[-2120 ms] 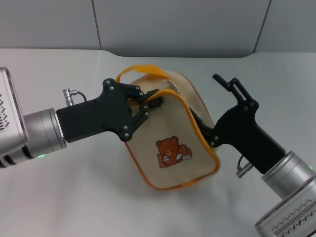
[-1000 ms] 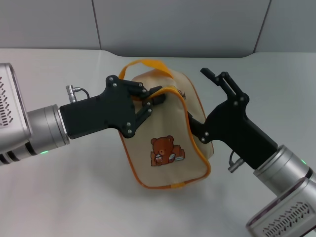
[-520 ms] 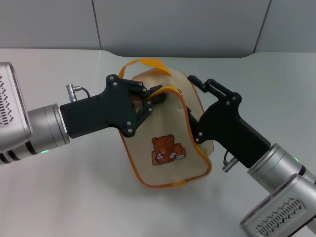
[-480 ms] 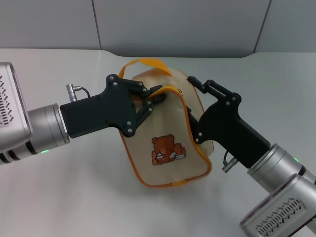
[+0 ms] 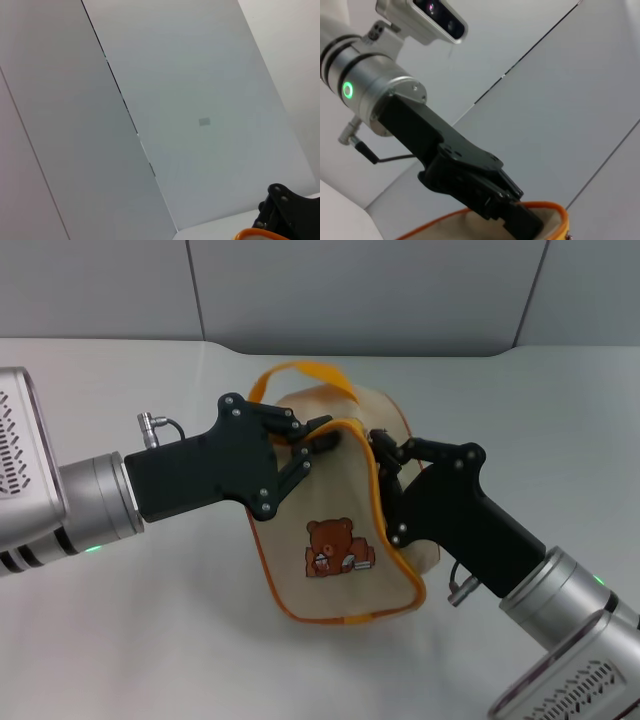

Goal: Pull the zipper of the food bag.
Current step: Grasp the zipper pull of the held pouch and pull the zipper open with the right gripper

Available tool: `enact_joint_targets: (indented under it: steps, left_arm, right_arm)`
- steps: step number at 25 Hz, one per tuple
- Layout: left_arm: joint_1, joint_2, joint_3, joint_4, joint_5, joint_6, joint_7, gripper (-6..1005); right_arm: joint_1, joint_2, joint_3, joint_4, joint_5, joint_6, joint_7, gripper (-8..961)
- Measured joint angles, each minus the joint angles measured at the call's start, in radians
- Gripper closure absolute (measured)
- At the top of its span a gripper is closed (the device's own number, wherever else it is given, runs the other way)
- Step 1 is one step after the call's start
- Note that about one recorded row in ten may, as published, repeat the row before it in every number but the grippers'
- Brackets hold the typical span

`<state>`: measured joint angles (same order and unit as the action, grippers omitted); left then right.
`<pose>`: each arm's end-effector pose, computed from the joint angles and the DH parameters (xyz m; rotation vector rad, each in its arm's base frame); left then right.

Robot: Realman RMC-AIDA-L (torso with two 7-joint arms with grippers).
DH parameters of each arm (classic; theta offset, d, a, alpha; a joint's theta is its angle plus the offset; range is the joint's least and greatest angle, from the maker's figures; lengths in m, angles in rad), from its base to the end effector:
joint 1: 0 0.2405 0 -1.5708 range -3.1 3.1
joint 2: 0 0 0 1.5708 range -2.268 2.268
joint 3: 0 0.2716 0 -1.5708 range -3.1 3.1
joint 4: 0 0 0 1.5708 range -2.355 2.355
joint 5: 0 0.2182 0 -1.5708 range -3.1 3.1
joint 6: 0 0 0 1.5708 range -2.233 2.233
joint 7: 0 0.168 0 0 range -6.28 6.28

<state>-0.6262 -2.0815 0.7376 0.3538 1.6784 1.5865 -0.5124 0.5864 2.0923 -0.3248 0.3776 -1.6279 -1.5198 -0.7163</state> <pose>-0.2166 0.3571 -0.0548 -2.4873 0.3249 -0.9356 0.2158 0.2985 -0.1204 -1.9052 -0.5463 0.6475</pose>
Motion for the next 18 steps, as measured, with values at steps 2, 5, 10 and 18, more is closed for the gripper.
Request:
enact_joint_targets:
  steps: [2,5,10,18]
  left_arm:
    - [0.000,0.000,-0.001,-0.001,0.000,0.000,0.000,937]
    - [0.002,0.000,-0.005,-0.001,-0.002,0.003,0.000,937]
    - [0.008,0.000,0.002,0.000,-0.022,0.002,0.001,937]
    - [0.009,0.000,0.001,0.001,-0.023,-0.001,0.007,938]
  right_arm:
    - [-0.002,0.000,0.000,0.000,-0.002,-0.002,0.000,841]
    - [-0.005,0.000,0.000,0.000,-0.002,-0.006,0.000,918]
    - [-0.054,0.000,0.045,0.000,-0.004,-0.015,-0.001,943]
    - [-0.162,0.000,0.090,-0.012,-0.003,-0.001,0.007,947]
